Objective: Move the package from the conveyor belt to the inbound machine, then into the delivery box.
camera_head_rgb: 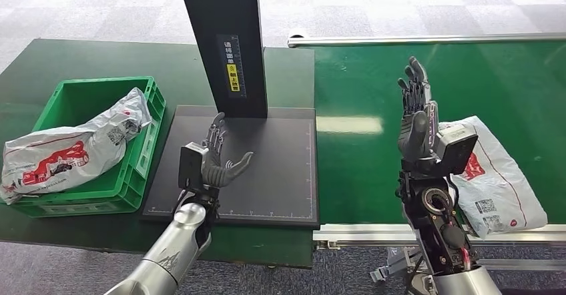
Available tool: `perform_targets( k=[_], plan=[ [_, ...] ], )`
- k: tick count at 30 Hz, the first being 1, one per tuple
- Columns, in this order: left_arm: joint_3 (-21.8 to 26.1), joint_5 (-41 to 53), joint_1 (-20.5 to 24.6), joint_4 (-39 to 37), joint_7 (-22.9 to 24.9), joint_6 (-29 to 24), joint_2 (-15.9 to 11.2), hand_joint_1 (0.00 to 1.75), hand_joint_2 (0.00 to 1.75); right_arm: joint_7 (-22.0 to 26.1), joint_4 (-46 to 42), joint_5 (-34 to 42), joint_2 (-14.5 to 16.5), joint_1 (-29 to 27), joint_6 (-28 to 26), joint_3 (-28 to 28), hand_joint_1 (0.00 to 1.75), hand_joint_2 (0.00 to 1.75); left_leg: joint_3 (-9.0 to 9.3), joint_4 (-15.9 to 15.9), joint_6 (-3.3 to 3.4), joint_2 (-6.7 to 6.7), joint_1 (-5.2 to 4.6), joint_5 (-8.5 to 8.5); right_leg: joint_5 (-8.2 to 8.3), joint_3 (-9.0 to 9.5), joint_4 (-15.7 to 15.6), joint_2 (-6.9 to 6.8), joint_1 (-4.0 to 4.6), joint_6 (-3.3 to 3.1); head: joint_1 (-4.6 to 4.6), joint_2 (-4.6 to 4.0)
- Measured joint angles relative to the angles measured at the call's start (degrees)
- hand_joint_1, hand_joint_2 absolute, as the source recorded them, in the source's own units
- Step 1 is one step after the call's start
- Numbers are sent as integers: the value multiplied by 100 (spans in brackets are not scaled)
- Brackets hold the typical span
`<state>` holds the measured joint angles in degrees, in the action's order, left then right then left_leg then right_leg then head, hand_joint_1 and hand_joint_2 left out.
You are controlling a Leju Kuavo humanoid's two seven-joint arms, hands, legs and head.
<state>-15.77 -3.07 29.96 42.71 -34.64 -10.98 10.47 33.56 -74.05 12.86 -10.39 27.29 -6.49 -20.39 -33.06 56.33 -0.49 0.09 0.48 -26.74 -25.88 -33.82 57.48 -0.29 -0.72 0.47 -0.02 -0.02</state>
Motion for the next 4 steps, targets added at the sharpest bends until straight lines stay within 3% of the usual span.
perform_targets(
  k=[4],
  plan=[
    [-69,-10,42,-152,-23,-77,-7,0,175,209,157,35,-159,114,-245,-122,0,0,-1,1,0,-1,0,-1,0,-2,0,0,0,0,-1,-1]
  ],
)
